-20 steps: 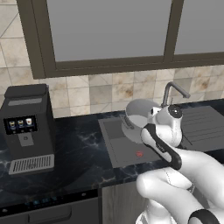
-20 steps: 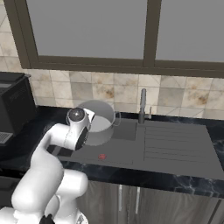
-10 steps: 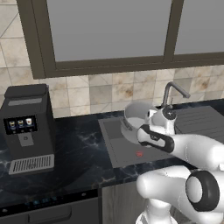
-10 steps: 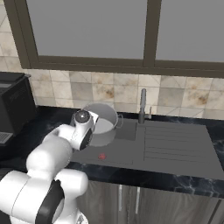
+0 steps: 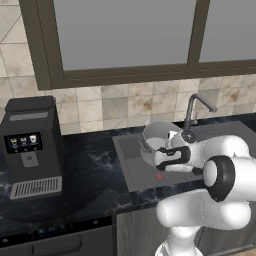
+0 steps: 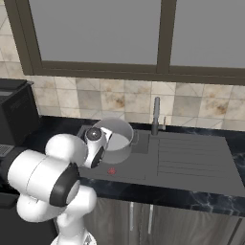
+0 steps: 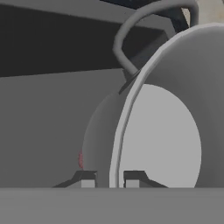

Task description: Move the pot and pan from the stove into the sink.

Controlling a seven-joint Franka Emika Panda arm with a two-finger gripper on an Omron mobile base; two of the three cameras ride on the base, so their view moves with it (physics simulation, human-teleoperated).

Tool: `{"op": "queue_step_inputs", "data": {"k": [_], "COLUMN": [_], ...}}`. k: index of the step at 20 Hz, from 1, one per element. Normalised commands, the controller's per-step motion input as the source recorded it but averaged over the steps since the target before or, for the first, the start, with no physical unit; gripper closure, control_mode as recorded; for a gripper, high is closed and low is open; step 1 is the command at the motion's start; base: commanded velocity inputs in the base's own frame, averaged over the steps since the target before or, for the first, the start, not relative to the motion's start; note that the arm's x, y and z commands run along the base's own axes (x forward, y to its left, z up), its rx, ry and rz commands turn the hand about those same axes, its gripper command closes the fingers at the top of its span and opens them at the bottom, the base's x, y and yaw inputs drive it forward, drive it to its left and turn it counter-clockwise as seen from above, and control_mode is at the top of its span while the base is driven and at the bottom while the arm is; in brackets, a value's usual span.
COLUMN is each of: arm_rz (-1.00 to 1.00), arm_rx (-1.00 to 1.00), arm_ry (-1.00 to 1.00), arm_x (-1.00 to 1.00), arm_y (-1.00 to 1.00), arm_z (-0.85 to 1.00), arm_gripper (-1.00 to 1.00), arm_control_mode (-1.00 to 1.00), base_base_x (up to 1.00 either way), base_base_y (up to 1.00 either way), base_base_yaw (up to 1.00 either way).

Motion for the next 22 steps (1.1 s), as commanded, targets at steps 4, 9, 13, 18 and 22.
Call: {"op": "queue_step_inputs", "data": {"k": [4, 9, 13, 18, 22], "arm_rz": [-0.02, 0.00, 0.00, 0.00, 0.00], "arm_rx": [-0.01, 0.00, 0.00, -0.01, -0.03], "arm_ry": [-0.03, -0.01, 0.00, 0.00, 0.00], "arm_x": [0.15, 0.03, 0.00, 0.03, 0.11], "arm_y": [-0.01, 0.00, 0.00, 0.00, 0.05], "arm_z": [-0.34, -0.07, -0.02, -0.25, -0.26], "arm_gripper": [1.00, 1.00, 1.00, 1.00, 1.00], "arm_control_mode": [-1.00, -1.00, -1.00, -1.00, -1.00], "base_base_x": [0.00, 0.00, 0.00, 0.00, 0.00], "base_base_y": [0.00, 0.00, 0.00, 0.00, 0.00], "base_base_yaw": [0.00, 0.00, 0.00, 0.00, 0.00]}}
